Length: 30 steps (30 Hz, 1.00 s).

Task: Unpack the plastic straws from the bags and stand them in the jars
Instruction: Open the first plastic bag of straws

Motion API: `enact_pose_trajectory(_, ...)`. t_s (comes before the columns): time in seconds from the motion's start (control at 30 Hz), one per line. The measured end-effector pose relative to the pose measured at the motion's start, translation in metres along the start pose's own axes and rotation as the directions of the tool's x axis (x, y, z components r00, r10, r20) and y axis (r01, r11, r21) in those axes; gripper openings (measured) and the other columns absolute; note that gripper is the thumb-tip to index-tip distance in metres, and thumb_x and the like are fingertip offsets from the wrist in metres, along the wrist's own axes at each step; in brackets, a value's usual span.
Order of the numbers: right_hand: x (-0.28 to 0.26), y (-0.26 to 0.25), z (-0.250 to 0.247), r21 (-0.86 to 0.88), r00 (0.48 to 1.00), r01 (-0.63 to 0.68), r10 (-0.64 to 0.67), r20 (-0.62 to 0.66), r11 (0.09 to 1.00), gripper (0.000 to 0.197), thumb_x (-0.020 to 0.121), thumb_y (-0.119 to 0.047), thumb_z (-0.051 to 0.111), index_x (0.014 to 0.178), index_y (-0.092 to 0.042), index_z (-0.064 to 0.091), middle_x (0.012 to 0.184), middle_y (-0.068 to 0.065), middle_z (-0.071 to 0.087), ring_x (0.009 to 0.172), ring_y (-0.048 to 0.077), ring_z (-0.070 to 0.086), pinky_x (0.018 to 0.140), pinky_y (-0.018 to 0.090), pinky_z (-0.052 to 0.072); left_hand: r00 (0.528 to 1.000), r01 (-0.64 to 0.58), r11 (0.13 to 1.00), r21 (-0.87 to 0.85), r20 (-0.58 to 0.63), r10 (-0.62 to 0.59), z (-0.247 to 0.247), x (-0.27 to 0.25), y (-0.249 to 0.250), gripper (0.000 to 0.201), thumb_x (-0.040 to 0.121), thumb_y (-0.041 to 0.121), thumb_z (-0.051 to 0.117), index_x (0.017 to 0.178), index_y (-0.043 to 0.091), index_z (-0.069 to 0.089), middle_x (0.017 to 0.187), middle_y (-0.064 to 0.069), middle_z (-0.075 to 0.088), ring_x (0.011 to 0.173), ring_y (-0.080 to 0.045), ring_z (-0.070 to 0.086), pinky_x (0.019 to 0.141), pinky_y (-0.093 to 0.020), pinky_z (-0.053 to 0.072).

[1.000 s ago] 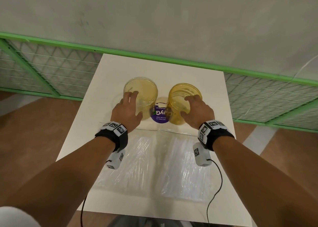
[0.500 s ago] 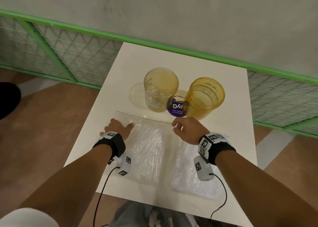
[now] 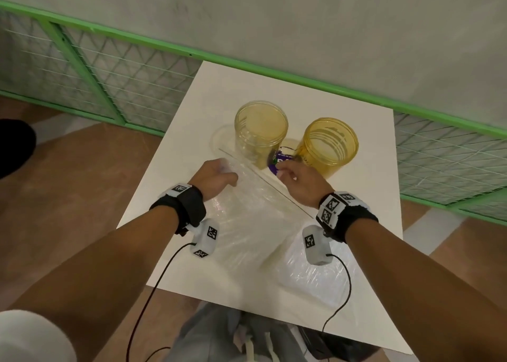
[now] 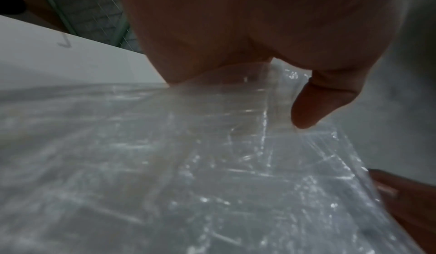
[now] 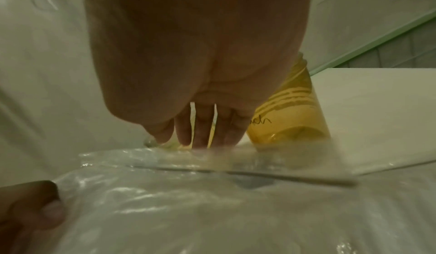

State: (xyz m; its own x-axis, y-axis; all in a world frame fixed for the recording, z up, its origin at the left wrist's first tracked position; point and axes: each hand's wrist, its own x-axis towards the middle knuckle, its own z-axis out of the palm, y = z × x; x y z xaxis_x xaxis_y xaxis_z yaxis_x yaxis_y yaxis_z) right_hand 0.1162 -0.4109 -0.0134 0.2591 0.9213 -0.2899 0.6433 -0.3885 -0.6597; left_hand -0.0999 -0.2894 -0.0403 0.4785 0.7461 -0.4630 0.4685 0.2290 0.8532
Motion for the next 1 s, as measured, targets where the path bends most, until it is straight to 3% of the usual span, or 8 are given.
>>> enact_pose_trajectory(0.1,-0.007,-0.001,-0.008,0.003,0.998,0.032,-0.032,0.055,0.999,0.028,0.106,-0.028,0.05,0.121,-0.017,0.071,0.115,-0.004,0.068,0.104,0.011,0.057,0.093,0.028,0.041,0.998,-0.067,0.998,-0.023,0.004,0.067,0.007,-0.005,0.018,0.033,0.058,0.021,0.069,0.086,0.007,0.057,0.082,-0.002,0.049,0.078,-0.018,0.047,0.073,-0.031,0.036)
enact_pose_trajectory(0.2,-0.013,0.003,-0.019,0.176,0.999,0.023,-0.016,-0.037,0.984,0.031,0.105,-0.035,0.052,0.094,-0.014,0.072,0.088,-0.001,0.071,0.086,0.016,0.062,0.087,0.035,0.046,0.992,-0.124,0.992,0.017,-0.014,0.124,0.016,-0.004,0.031,0.031,0.067,0.021,0.074,0.089,0.008,0.055,0.081,-0.001,0.055,0.077,-0.02,0.052,0.071,-0.03,0.042)
enact_pose_trajectory(0.33,-0.023,0.008,-0.038,0.28,0.995,0.054,-0.029,-0.091,0.958,0.019,0.099,-0.033,0.065,0.097,-0.018,0.077,0.099,-0.005,0.075,0.096,0.008,0.066,0.085,0.02,0.047,0.969,-0.178,0.972,0.153,-0.143,0.2,0.033,0.002,0.038,0.053,0.076,0.028,0.078,0.11,0.01,0.041,0.091,0.003,0.047,0.077,-0.016,0.049,0.07,-0.029,0.043)
enact_pose_trajectory(0.43,-0.025,0.013,-0.047,0.244,0.999,0.024,-0.012,-0.052,0.97,0.016,0.098,-0.03,0.067,0.091,-0.018,0.075,0.093,-0.009,0.072,0.087,0.003,0.063,0.075,0.018,0.045,0.936,-0.22,0.934,0.28,-0.21,0.284,0.046,0.0,0.042,0.057,0.076,0.033,0.082,0.105,0.013,0.036,0.099,0.002,0.045,0.078,-0.014,0.049,0.066,-0.022,0.04)
enact_pose_trajectory(0.5,-0.023,0.017,-0.05,0.264,1.0,-0.01,0.014,-0.014,0.965,0.015,0.097,-0.029,0.068,0.087,-0.019,0.073,0.087,-0.012,0.069,0.081,0.0,0.062,0.07,0.019,0.047,0.898,-0.235,0.891,0.389,-0.263,0.352,0.052,-0.001,0.043,0.056,0.074,0.038,0.082,0.101,0.015,0.039,0.109,0.0,0.039,0.086,-0.016,0.046,0.075,-0.023,0.039)
enact_pose_trajectory(0.63,-0.016,0.019,-0.052,0.322,0.999,-0.038,0.031,0.027,0.946,0.013,0.095,-0.025,0.071,0.088,-0.014,0.074,0.086,-0.01,0.068,0.077,0.005,0.061,0.067,0.023,0.051,0.832,-0.237,0.73,0.641,-0.254,0.493,0.064,-0.004,0.044,0.036,0.08,0.048,0.071,0.082,0.021,0.048,0.101,0.004,0.039,0.094,-0.016,0.036,0.084,-0.03,0.027)
enact_pose_trajectory(0.87,-0.005,0.008,-0.044,0.403,0.99,-0.032,-0.027,0.14,0.915,0.014,0.091,-0.024,0.076,0.089,-0.011,0.074,0.085,-0.009,0.069,0.078,0.005,0.062,0.069,0.025,0.054,0.885,-0.26,0.832,0.491,-0.222,0.408,0.087,-0.01,0.057,0.046,0.086,0.058,0.06,0.066,0.019,0.048,0.074,0.003,0.053,0.064,-0.017,0.05,0.058,-0.031,0.04)
enact_pose_trajectory(1.0,-0.006,0.003,-0.043,0.42,0.987,-0.049,-0.02,0.158,0.906,0.019,0.089,-0.025,0.078,0.086,-0.008,0.07,0.071,-0.018,0.066,0.072,0.002,0.06,0.066,0.023,0.053,0.902,-0.304,0.849,0.432,-0.156,0.402,0.084,-0.01,0.058,0.042,0.097,0.045,0.055,0.065,0.021,0.044,0.071,0.002,0.048,0.067,-0.021,0.048,0.067,-0.038,0.044)
